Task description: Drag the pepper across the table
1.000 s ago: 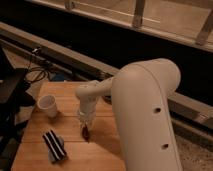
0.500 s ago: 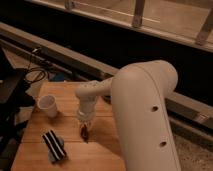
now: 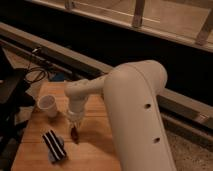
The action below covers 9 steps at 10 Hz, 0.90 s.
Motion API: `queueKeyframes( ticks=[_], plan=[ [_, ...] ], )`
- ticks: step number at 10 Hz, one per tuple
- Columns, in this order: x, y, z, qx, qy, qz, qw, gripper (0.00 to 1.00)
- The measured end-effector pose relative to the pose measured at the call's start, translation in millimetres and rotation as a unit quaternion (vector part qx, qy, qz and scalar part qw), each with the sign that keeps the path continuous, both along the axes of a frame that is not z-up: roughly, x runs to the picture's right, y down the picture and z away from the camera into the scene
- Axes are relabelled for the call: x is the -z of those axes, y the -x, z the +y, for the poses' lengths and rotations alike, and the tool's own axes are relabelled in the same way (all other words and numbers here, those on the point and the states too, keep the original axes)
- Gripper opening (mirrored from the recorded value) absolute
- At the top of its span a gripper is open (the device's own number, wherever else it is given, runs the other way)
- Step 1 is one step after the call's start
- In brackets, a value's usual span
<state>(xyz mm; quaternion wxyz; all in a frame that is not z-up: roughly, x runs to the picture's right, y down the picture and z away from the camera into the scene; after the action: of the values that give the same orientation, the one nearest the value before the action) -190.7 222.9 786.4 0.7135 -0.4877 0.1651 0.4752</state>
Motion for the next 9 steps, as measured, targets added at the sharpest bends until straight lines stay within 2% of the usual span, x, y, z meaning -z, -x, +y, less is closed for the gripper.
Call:
queueKeyframes(
  ticks=[4, 9],
  plan=[
    [-0.3, 17.5, 6.0, 0.007, 0.022, -0.031, 0.9993, 0.20],
    [-2.2, 42.8, 9.6, 0.016, 0.039, -0.068, 0.9968, 0.20]
  ],
)
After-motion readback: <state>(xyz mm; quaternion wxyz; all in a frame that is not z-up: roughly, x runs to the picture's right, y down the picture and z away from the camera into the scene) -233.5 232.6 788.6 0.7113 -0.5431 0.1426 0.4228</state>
